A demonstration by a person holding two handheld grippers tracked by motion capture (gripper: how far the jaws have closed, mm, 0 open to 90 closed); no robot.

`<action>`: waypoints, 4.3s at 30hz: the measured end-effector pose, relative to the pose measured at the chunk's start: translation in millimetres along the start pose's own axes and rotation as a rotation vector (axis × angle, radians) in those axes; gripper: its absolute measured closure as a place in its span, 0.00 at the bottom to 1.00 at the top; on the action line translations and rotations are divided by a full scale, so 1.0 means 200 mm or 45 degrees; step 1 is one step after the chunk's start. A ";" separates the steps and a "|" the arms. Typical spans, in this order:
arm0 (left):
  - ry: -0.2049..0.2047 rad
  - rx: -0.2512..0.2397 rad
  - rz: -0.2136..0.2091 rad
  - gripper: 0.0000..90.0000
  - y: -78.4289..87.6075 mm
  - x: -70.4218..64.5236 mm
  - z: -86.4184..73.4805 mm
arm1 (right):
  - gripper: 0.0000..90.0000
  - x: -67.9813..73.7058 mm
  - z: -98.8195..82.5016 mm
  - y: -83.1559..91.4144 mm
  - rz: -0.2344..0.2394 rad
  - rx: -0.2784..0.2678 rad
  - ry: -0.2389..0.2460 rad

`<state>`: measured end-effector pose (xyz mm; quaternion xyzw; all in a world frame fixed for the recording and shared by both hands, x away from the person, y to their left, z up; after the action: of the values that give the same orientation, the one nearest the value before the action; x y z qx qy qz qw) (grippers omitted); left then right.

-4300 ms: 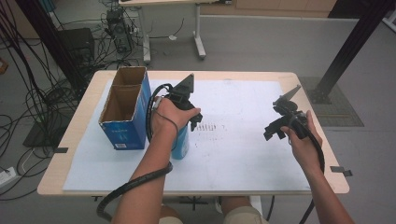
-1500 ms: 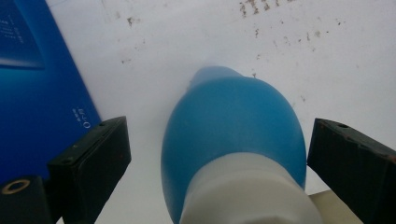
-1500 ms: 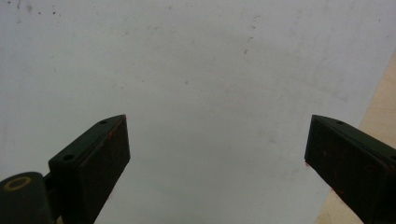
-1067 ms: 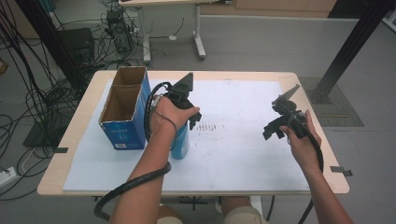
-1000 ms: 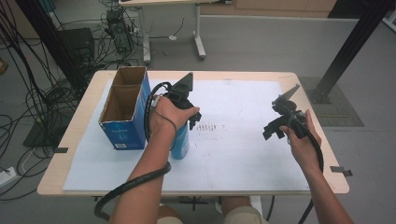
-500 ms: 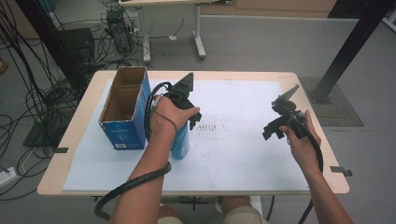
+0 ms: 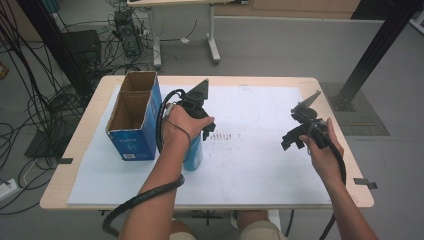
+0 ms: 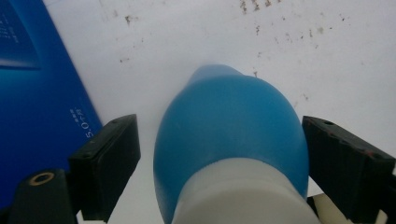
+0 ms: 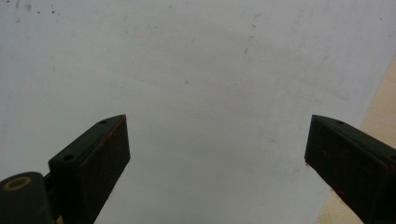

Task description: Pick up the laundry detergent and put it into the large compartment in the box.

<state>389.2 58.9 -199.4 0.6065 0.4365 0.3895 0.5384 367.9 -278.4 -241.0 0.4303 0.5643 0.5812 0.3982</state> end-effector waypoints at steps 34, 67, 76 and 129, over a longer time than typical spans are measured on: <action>-0.020 0.014 -0.003 0.41 -0.01 0.00 0.01 | 0.07 0.00 0.01 -0.01 -0.001 -0.001 0.006; -0.026 0.018 -0.004 0.41 -0.02 0.00 0.01 | 0.07 0.00 0.01 -0.02 0.002 0.007 0.005; -0.026 0.022 -0.003 0.41 -0.01 0.00 0.02 | 0.07 -0.01 0.01 -0.02 0.002 0.005 0.003; -0.027 0.024 -0.010 0.41 -0.01 0.00 0.02 | 0.07 0.00 0.01 -0.02 0.001 0.007 0.007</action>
<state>392.6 58.8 -202.7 0.6140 0.4367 0.3769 0.5388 370.2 -277.9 -245.9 0.4300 0.5669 0.5810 0.3952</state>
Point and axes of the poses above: each handheld gripper's, and its own axes: y roughly backward along the jaws, z roughly out of its top, x roughly to its left, the point moved 4 cm from there along -y, roughly forward along the jaws, and after that the axes turned 9 degrees about x, right-handed, at the moved point
